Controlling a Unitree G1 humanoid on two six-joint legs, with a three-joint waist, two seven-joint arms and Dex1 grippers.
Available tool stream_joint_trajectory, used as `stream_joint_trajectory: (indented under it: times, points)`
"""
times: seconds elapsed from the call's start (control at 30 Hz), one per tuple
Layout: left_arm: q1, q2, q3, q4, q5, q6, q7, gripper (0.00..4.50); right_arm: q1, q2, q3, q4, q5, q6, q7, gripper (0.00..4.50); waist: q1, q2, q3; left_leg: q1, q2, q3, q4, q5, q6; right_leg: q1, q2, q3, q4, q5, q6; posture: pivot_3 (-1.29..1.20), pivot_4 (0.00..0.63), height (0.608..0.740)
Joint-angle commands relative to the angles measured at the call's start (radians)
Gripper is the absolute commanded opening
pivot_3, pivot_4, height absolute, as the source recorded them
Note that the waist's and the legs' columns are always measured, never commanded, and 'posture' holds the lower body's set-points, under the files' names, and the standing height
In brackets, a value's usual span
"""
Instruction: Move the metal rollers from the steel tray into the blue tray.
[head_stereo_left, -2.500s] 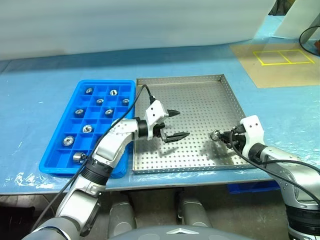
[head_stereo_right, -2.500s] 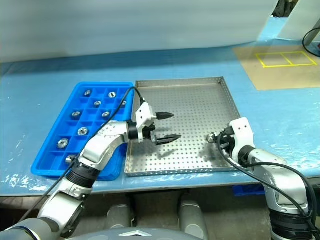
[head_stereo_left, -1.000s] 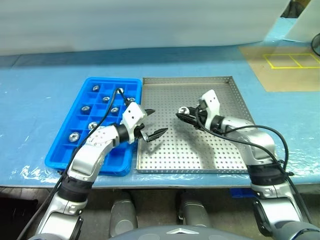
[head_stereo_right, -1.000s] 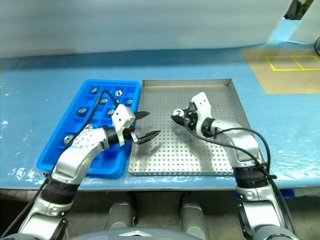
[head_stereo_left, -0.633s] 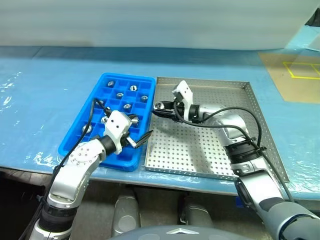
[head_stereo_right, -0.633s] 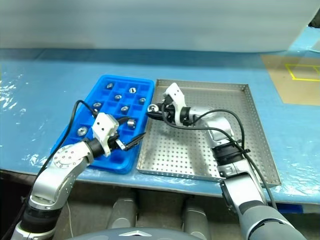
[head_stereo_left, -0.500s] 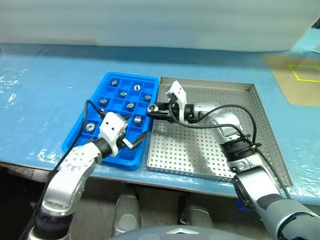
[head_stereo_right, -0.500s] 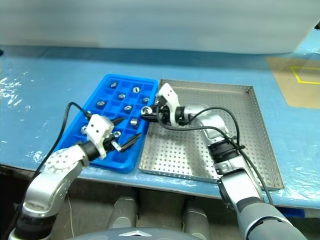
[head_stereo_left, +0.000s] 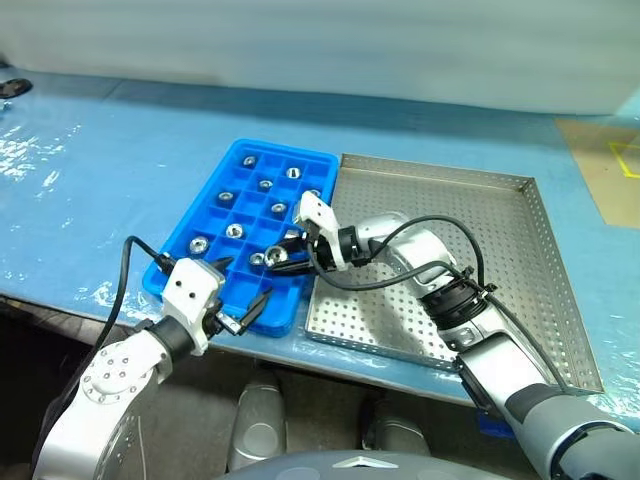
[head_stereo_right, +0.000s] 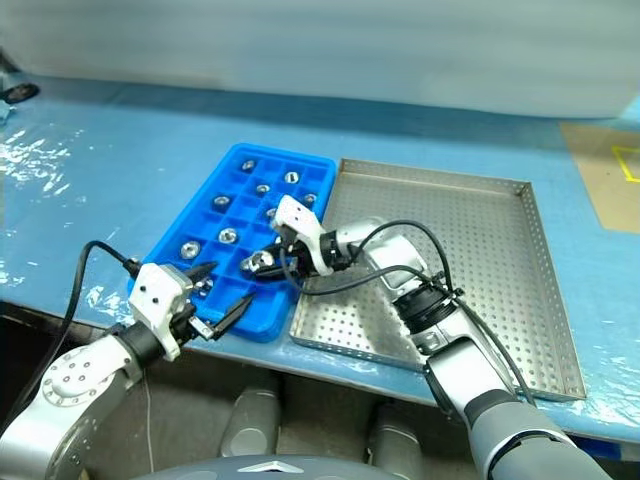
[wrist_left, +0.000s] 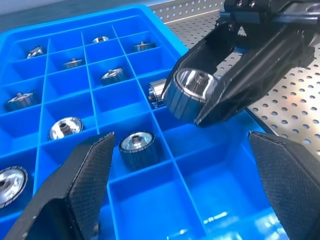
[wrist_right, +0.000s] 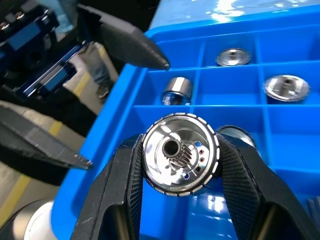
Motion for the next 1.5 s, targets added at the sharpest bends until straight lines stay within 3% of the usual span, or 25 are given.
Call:
stream_joint_trajectory:
  times: [0.03, 0.43, 0.63, 0.87, 0.9, 1.23, 1.5]
  points:
    - [0.023, 0.015, 0.044, -0.056, -0.027, -0.008, -0.003, 4.5, -0.008, -0.015, 0.022, -0.057, 0.005, -0.007, 0.054, 1.77, 0.009, 0.0, 0.0, 0.0, 0.0, 0.0, -0.001, 0.0, 0.0, 0.0, 0.0, 0.0, 0.0, 0.0, 0.0, 0.54, 0.15, 0.74]
    - [-0.012, 0.039, 0.034, -0.031, -0.068, -0.021, -0.017, 4.5, -0.015, -0.097, 0.12, -0.074, -0.061, -0.046, 0.167, 1.77, 0.041, 0.0, 0.0, 0.001, 0.0, 0.0, -0.001, 0.0, -0.001, 0.0, 0.001, 0.002, 0.001, 0.0, 0.0, 0.5, 0.15, 0.74]
    - [-0.045, 0.042, 0.027, -0.009, -0.068, -0.022, -0.016, 4.5, -0.026, -0.085, 0.121, -0.046, -0.094, -0.077, 0.168, 1.77, 0.04, 0.0, 0.0, 0.001, 0.0, 0.0, 0.0, 0.0, -0.001, 0.0, 0.001, 0.002, 0.001, 0.0, 0.0, 0.49, 0.15, 0.74]
    - [-0.092, 0.044, 0.01, 0.02, -0.066, -0.025, -0.021, 4.5, -0.021, -0.077, 0.117, -0.035, -0.117, -0.092, 0.168, 4.22, 0.034, 0.0, 0.0, 0.003, 0.0, 0.0, 0.0, 0.001, -0.001, 0.001, 0.001, 0.003, 0.003, 0.0, 0.0, 0.46, 0.15, 0.74]
    - [-0.106, 0.043, 0.005, 0.027, -0.066, -0.026, -0.021, 4.5, -0.018, -0.076, 0.106, -0.035, -0.116, -0.088, 0.159, 4.44, 0.032, 0.0, 0.0, 0.003, 0.0, 0.0, 0.0, 0.001, -0.001, 0.001, 0.001, 0.002, 0.003, 0.0, 0.0, 0.46, 0.15, 0.74]
    - [-0.313, -0.016, -0.092, 0.211, -0.068, -0.059, -0.05, 4.5, 0.053, -0.084, -0.194, -0.027, -0.029, -0.065, -0.034, 4.44, 0.012, 0.0, 0.0, 0.004, 0.0, 0.0, 0.004, 0.002, -0.004, 0.001, 0.002, 0.004, 0.008, 0.003, -0.005, 0.25, 0.15, 0.74]
    - [-0.501, -0.067, -0.181, 0.488, -0.035, -0.183, -0.138, 4.5, 0.233, -0.134, -0.392, -0.182, -0.007, -0.088, -0.229, 4.44, -0.085, 0.0, -0.001, 0.004, 0.0, 0.001, 0.004, 0.005, -0.008, 0.002, 0.002, 0.003, 0.009, 0.004, -0.006, 0.04, 0.15, 0.74]
